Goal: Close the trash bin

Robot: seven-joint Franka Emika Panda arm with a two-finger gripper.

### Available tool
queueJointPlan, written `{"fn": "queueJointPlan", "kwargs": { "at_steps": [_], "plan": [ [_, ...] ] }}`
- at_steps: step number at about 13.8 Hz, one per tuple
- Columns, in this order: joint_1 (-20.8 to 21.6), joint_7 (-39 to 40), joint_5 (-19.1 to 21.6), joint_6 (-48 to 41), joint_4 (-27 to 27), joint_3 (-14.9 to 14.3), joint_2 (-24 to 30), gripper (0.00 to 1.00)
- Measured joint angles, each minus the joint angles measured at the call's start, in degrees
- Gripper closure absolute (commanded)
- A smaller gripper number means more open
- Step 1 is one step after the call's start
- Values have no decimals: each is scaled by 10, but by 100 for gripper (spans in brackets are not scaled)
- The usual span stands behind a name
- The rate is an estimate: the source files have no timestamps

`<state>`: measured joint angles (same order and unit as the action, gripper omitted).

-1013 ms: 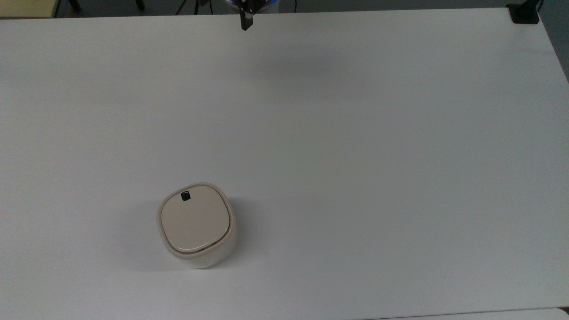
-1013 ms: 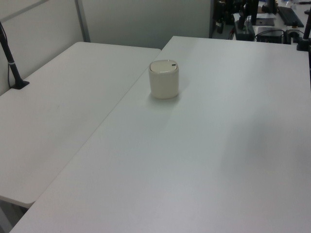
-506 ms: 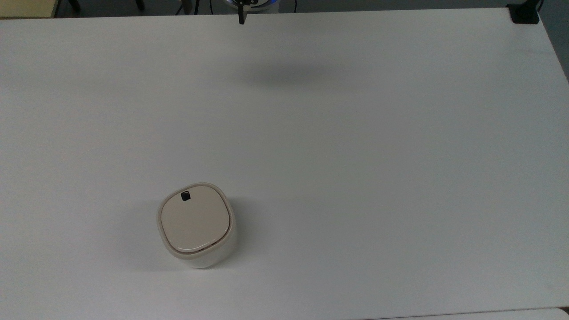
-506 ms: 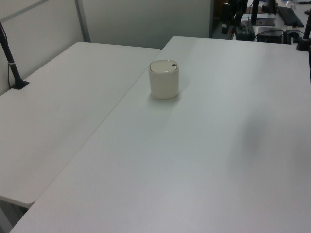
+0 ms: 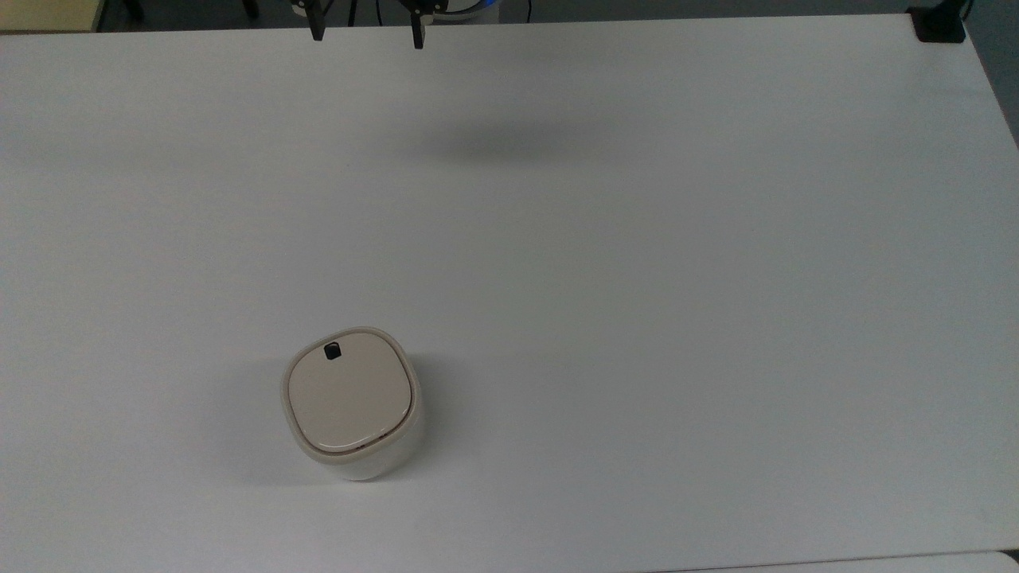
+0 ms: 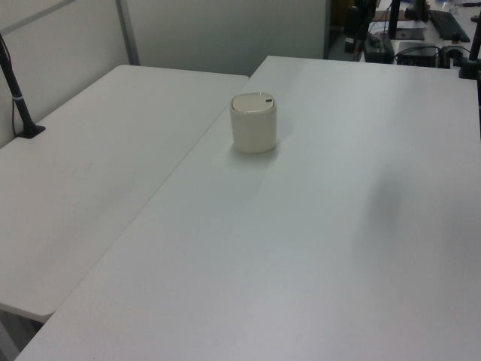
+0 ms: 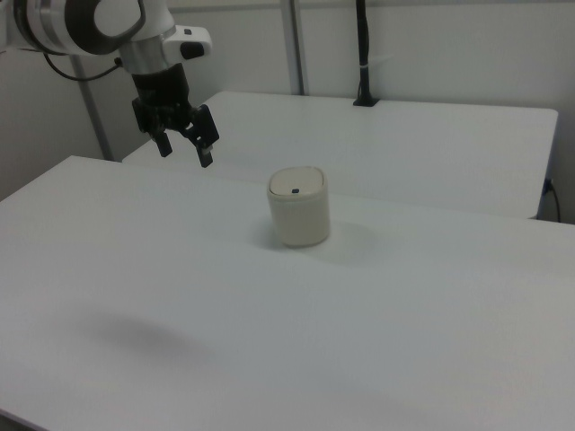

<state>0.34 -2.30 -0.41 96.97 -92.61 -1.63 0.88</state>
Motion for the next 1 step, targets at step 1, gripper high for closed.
{"fn": "queueJointPlan", "kwargs": {
  "at_steps": [1],
  "plan": [
    [0,1,0,0,2,0,-1,0]
  ]
}}
